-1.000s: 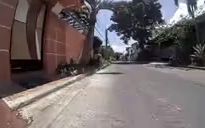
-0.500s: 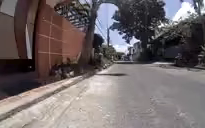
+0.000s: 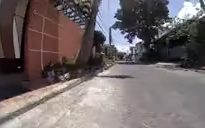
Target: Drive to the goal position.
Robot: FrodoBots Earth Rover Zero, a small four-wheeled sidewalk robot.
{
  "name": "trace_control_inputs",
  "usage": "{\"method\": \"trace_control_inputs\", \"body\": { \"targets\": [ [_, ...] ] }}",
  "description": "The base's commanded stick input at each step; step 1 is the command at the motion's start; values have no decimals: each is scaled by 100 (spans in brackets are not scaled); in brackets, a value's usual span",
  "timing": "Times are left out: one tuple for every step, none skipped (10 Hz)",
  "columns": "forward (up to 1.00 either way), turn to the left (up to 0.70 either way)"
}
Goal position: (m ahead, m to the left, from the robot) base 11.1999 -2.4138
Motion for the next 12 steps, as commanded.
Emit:
{"method": "trace_control_inputs", "body": {
  "targets": [
    [99,-41],
    [99,-40],
    [98,-40],
    [98,-40],
    [95,-32],
    [95,-24],
    [95,-16],
    [95,-8],
    [95,-3],
    [95,3],
    [95,12],
    [95,20]
  ]
}}
